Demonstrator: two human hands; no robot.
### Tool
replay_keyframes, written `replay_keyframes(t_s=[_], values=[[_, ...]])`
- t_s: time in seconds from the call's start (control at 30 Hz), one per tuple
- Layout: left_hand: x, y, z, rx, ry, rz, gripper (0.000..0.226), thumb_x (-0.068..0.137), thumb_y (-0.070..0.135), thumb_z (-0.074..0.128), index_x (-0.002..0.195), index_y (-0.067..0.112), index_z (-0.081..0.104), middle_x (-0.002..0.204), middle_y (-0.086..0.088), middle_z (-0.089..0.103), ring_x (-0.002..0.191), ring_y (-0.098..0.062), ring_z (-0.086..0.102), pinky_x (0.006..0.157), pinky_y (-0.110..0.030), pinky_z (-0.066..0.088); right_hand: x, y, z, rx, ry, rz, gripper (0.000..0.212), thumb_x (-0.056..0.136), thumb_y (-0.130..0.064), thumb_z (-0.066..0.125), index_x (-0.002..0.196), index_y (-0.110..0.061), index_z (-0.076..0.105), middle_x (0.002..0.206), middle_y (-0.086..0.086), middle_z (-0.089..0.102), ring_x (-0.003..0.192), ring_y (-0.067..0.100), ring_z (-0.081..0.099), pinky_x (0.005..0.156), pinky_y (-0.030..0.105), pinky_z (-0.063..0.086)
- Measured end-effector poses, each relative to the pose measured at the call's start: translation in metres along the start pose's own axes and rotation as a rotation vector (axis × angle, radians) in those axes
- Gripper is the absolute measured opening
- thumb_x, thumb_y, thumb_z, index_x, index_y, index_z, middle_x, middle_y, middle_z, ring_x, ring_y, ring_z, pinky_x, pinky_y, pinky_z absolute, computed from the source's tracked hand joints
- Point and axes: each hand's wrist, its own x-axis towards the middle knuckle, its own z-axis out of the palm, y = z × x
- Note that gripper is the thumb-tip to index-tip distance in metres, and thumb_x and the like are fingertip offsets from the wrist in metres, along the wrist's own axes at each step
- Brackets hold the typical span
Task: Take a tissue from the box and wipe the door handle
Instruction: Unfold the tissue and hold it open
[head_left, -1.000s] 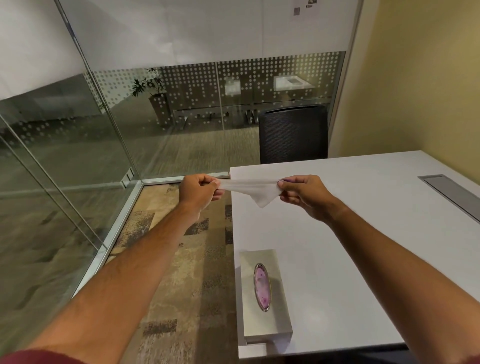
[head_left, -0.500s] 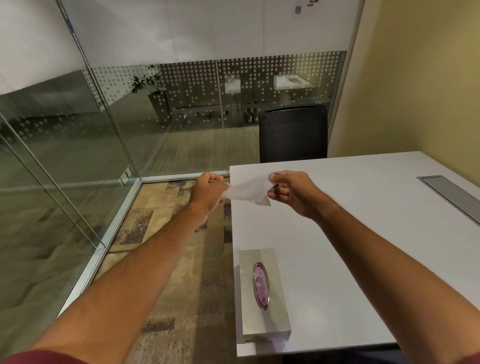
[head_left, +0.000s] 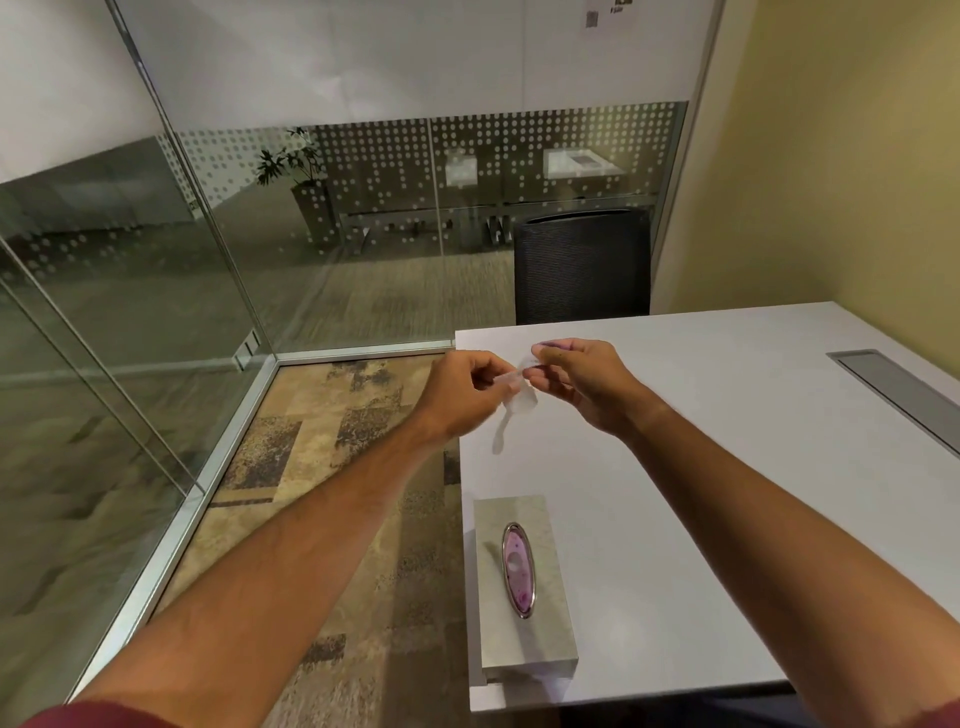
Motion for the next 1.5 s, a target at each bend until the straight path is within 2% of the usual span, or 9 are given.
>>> replay_keyframes(t_s=[0.13,0.33,0.5,0.67,0.87,1.07,1.17,1.37,1.5], values=[[0.007,0.001,-0.001,-0.104,0.075,-0.104,0.004,0.087,0.008,0.074,0.091,0.010,0.074,0.087,-0.012,0.073,0.085,-0.028,0.072,0.078,-0.044,0.063,-0.003,0.006,-0.003,-0.146,0.023,-0.196,0.020,0.091,-0.021,0.067,0.108,-0.011,0.062,0.099,0.010,0.071,0.081,0.022,0.074,0.066,0.030,0.060],[0.012,-0.001,-0.007,-0.252,0.117,-0.250,0.006,0.085,0.004,0.075,0.090,0.006,0.071,0.092,-0.014,0.072,0.081,-0.023,0.071,0.070,-0.031,0.062,-0.007,0.019,-0.008,-0.727,-0.099,-0.574,0.027,0.083,-0.028,0.076,0.105,-0.014,0.071,0.097,-0.007,0.069,0.085,0.007,0.067,0.069,0.010,0.053],[0.011,-0.002,-0.009,-0.279,0.127,-0.286,0.007,0.085,0.004,0.075,0.089,0.003,0.070,0.095,-0.018,0.072,0.081,-0.025,0.071,0.072,-0.033,0.062,-0.007,0.031,-0.002,-0.934,-0.116,-0.725,0.034,0.078,-0.028,0.080,0.107,-0.013,0.073,0.106,0.002,0.072,0.089,0.012,0.066,0.078,0.019,0.054],[0.007,-0.001,-0.009,-0.345,0.034,-0.254,0.005,0.086,0.006,0.074,0.089,0.008,0.071,0.091,-0.010,0.072,0.085,-0.021,0.069,0.077,-0.033,0.060,-0.003,0.030,0.001,-0.808,0.008,-0.758,0.019,0.085,-0.021,0.074,0.100,-0.010,0.076,0.095,0.004,0.075,0.076,0.003,0.065,0.075,0.013,0.054],[0.002,0.000,-0.008,-0.208,-0.017,-0.171,0.038,0.075,0.005,0.084,0.111,0.009,0.072,0.103,-0.006,0.075,0.099,-0.023,0.071,0.087,-0.036,0.058,0.003,0.028,0.000,-0.729,0.059,-0.697,0.019,0.084,-0.021,0.074,0.100,-0.010,0.076,0.093,0.003,0.075,0.070,-0.005,0.063,0.065,-0.001,0.047],[0.001,0.002,-0.006,-0.121,-0.008,-0.145,0.035,0.075,0.011,0.085,0.108,0.011,0.073,0.099,-0.004,0.075,0.093,-0.020,0.071,0.081,-0.029,0.059,0.005,0.028,0.001,-0.657,0.048,-0.610,0.020,0.086,-0.019,0.073,0.103,-0.009,0.075,0.094,0.002,0.073,0.073,0.004,0.068,0.067,0.014,0.056],[0.003,0.002,-0.005,-0.054,0.097,-0.151,0.018,0.079,0.005,0.078,0.091,0.018,0.074,0.087,-0.002,0.074,0.080,-0.014,0.068,0.064,-0.018,0.055,0.002,0.025,-0.001,-0.499,-0.008,-0.498,0.012,0.088,-0.015,0.071,0.098,-0.010,0.074,0.091,0.003,0.074,0.074,0.013,0.072,0.063,0.019,0.057],[0.008,-0.010,-0.018,-0.099,0.242,-0.250,0.022,0.081,0.001,0.074,0.075,0.022,0.070,0.078,-0.001,0.069,0.073,-0.014,0.064,0.065,-0.028,0.057,-0.003,0.018,-0.024,-0.113,0.088,-0.297,0.005,0.088,-0.008,0.068,0.087,-0.008,0.073,0.090,0.010,0.074,0.081,0.026,0.073,0.065,0.028,0.059],[0.011,-0.013,-0.025,-0.237,0.273,-0.319,0.021,0.080,-0.004,0.076,0.081,0.016,0.070,0.090,-0.009,0.072,0.078,-0.017,0.070,0.062,-0.023,0.058,-0.003,0.018,-0.038,0.026,0.125,-0.211,0.003,0.088,-0.009,0.069,0.088,-0.008,0.071,0.090,0.012,0.074,0.081,0.029,0.074,0.065,0.029,0.059]])
